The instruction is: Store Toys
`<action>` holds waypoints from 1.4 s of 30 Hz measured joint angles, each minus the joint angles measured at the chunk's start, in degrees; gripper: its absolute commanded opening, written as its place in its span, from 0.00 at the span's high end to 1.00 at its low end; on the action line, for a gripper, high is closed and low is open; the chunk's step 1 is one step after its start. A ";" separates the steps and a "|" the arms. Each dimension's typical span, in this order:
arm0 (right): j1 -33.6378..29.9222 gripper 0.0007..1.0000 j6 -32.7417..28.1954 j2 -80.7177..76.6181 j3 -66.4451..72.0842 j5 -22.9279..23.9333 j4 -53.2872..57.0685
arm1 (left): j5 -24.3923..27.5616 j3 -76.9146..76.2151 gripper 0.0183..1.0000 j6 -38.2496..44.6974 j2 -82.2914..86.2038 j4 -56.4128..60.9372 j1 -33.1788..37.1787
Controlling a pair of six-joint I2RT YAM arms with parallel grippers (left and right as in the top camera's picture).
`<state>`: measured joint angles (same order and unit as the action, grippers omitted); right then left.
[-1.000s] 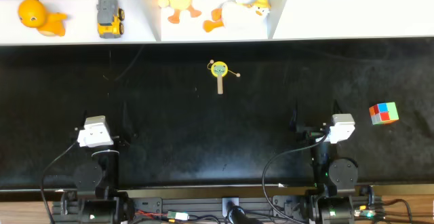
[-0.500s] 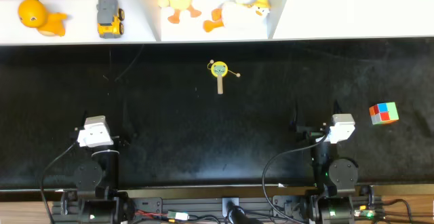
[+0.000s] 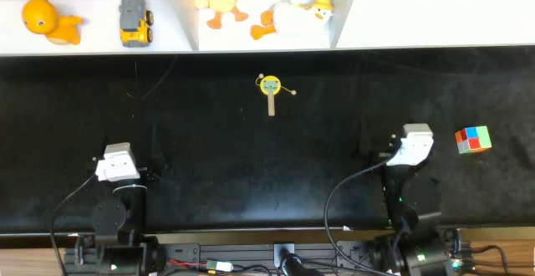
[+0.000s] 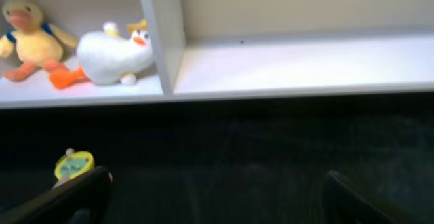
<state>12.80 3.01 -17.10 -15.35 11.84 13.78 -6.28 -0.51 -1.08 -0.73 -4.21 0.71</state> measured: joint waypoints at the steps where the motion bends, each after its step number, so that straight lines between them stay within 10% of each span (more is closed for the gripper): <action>1: 2.25 0.00 0.02 -1.36 -1.97 2.14 1.53 | 0.00 0.00 0.00 0.00 0.00 0.00 0.00; 15: 25.40 0.00 15.37 -20.46 -21.70 23.71 25.68 | 0.02 0.00 0.00 0.02 0.00 0.00 0.00; 42: 40.15 0.00 56.76 -50.38 -34.49 28.11 35.67 | 0.00 0.00 0.00 0.02 0.00 0.00 0.00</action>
<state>52.95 59.77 -67.48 -49.84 39.94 49.45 -6.28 -0.51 -1.06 -0.73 -4.21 0.71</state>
